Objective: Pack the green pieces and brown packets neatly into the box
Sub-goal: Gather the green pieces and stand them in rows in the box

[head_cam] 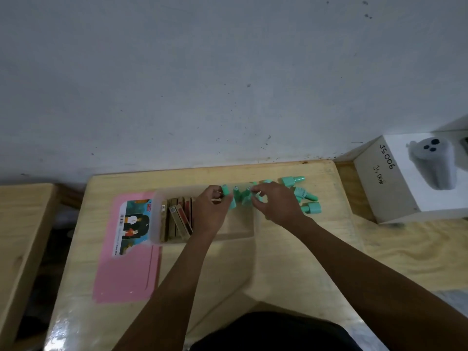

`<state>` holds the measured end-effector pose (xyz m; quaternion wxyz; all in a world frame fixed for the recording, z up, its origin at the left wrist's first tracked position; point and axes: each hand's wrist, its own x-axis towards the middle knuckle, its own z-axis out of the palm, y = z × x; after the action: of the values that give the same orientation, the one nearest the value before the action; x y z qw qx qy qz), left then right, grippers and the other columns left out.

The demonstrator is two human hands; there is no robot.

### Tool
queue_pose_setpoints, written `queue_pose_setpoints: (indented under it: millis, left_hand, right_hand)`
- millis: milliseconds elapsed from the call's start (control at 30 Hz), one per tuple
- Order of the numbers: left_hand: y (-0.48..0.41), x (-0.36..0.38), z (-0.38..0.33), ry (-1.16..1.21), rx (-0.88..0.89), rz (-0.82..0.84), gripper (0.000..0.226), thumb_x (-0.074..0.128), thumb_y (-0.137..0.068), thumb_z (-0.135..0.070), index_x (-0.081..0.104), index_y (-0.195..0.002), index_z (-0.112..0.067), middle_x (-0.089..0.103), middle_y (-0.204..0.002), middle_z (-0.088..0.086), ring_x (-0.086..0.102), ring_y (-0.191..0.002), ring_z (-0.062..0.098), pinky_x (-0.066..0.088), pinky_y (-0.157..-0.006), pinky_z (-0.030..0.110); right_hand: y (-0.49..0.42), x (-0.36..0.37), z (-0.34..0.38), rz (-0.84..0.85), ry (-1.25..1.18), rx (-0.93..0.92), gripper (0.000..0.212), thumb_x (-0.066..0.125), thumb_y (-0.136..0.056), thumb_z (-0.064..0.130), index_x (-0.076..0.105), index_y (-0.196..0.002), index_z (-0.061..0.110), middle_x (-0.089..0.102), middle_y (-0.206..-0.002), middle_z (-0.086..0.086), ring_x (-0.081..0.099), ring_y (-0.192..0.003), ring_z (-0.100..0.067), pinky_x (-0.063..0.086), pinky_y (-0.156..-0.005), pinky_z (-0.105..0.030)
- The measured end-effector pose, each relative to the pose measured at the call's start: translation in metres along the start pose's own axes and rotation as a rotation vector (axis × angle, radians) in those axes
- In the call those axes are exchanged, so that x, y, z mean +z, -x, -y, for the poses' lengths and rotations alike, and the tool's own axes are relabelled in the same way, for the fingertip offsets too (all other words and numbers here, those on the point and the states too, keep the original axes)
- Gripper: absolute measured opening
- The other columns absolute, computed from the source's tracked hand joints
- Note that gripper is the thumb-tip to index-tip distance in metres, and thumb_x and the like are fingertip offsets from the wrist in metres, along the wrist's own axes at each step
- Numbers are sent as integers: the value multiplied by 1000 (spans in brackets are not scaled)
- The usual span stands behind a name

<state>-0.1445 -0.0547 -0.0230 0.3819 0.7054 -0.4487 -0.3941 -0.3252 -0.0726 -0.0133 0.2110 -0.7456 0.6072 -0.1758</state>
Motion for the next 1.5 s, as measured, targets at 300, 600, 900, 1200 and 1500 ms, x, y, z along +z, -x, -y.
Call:
queue_pose_setpoints:
  millis: [300, 600, 900, 1200, 1500]
  left_hand:
    - [-4, 10, 16, -91, 74, 68, 21, 76, -77, -23, 68, -94, -12, 69, -88, 1, 65, -80, 15, 51, -68, 23]
    - [-9, 25, 25, -251, 108, 101, 18, 73, -78, -22, 71, -93, -14, 69, -92, 4, 64, -81, 21, 52, -69, 35]
    - [-12, 34, 36, -232, 67, 106, 22, 70, -76, -9, 71, -98, -11, 70, -96, 6, 65, -86, 23, 54, -75, 40]
    - [-9, 39, 38, -112, 32, 93, 16, 72, -76, -8, 67, -91, -13, 70, -91, 5, 66, -84, 20, 56, -76, 42]
    - [25, 45, 7, -189, 231, -96, 30, 75, -77, -26, 62, -101, -14, 60, -99, 3, 57, -85, 17, 51, -69, 32]
  right_hand:
    - [-1, 26, 6, -46, 588, -211, 11, 76, -74, 24, 75, -85, 22, 73, -83, 2, 65, -83, -22, 51, -76, -38]
    - [3, 29, 5, -129, 512, -135, 16, 72, -79, 22, 76, -95, 21, 65, -97, -3, 59, -90, -24, 50, -73, -40]
    - [7, 33, 7, -145, 418, -20, 19, 76, -77, 24, 76, -96, 20, 65, -96, -2, 60, -89, -23, 50, -69, -37]
    - [21, 25, -5, -132, 201, 71, 25, 63, -86, 32, 71, -107, 22, 65, -104, -2, 61, -95, -22, 52, -72, -38]
    - [93, -15, -79, -59, 87, 410, 26, 59, -92, 36, 64, -118, 33, 61, -113, 12, 56, -82, -1, 52, -67, -23]
